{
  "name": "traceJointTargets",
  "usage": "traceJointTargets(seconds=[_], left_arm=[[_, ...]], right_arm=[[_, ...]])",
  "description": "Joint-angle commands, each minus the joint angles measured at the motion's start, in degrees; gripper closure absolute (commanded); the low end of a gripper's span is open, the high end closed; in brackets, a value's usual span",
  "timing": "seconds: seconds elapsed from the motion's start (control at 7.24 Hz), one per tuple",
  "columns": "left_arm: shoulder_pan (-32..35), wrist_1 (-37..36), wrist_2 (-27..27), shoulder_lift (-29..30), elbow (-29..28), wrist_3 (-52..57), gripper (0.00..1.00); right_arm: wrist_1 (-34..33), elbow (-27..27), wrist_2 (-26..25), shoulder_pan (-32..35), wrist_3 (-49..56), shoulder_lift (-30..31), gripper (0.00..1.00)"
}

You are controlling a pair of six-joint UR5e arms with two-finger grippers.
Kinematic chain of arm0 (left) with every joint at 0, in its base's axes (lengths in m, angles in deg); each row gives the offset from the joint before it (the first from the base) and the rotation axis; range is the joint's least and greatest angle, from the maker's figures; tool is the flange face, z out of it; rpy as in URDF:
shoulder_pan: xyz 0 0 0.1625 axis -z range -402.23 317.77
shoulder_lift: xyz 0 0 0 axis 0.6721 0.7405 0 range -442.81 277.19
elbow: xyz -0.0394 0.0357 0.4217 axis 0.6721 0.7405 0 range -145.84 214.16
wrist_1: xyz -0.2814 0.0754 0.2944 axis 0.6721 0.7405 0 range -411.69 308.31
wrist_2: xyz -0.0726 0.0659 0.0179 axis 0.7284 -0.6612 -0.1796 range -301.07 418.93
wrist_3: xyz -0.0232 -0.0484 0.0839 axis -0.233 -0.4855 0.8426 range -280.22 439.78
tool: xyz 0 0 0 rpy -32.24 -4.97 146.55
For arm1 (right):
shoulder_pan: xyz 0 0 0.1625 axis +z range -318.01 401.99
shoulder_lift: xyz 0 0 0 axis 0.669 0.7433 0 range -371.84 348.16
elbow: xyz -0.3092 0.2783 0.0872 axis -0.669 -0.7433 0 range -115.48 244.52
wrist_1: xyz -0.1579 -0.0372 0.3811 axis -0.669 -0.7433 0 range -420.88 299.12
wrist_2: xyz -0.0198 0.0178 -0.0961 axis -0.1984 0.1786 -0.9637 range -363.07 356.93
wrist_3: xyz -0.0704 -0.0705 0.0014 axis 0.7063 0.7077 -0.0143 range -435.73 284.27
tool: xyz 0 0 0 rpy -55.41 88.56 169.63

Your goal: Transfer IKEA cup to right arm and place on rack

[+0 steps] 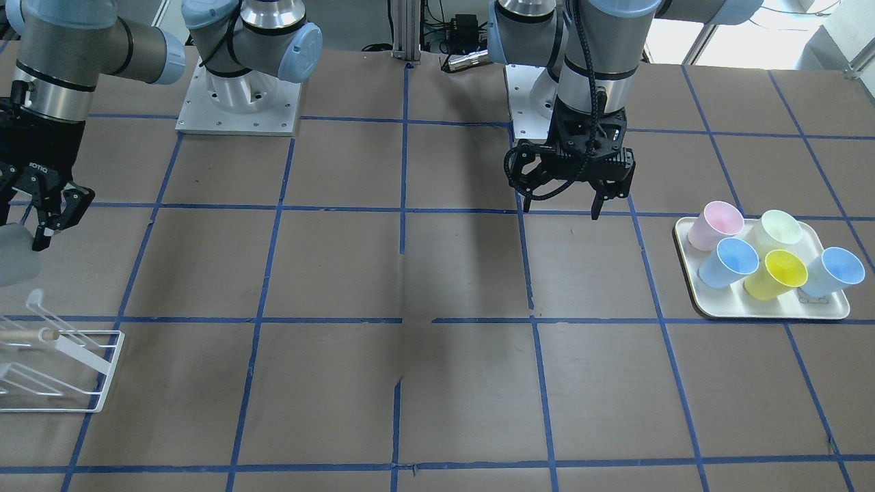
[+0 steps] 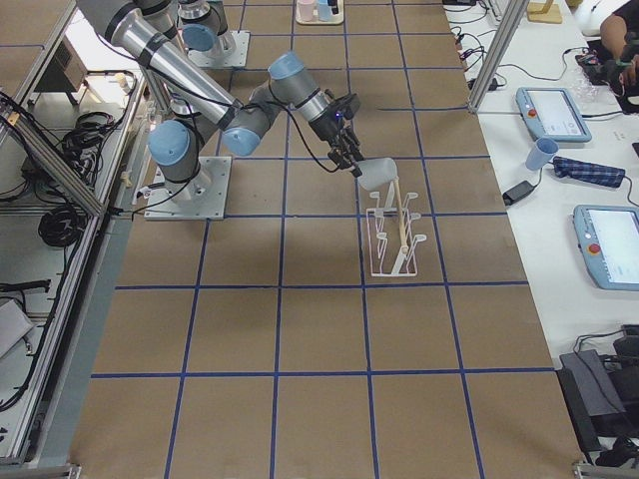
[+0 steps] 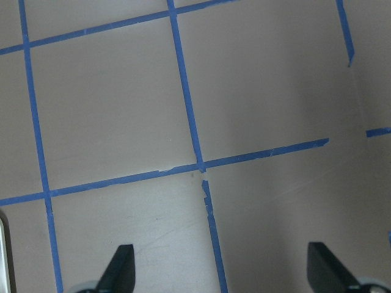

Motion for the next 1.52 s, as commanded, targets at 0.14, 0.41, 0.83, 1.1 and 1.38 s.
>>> traceJointTargets(seconds=[0.14,0.41,0.83,1.1,1.38], left_arm=[[-3.5,12.4,4.1,0.3,-7.3,-0.4,0.00],[-4.1,21.6,4.5,1.7,-13.3,-1.3,0.00],[-5.8,26.8,6.6,3.5,-17.0,-5.5,0.00],[-5.8,26.9,7.0,3.4,-17.1,-5.6,0.00],[-5.8,26.9,7.2,3.4,-17.0,-5.5,0.00]], right_arm=[[-15.2,0.2,-0.8,0.1,0.1,-11.4,0.91],[-14.7,0.1,-0.9,0.1,0.2,-9.8,0.88],[-14.7,0.1,-0.9,0.2,0.1,-10.2,0.88],[-14.6,-0.1,-0.7,0.4,0.1,-9.7,0.79],[-12.5,-2.4,0.4,0.5,0.0,-9.4,0.35]])
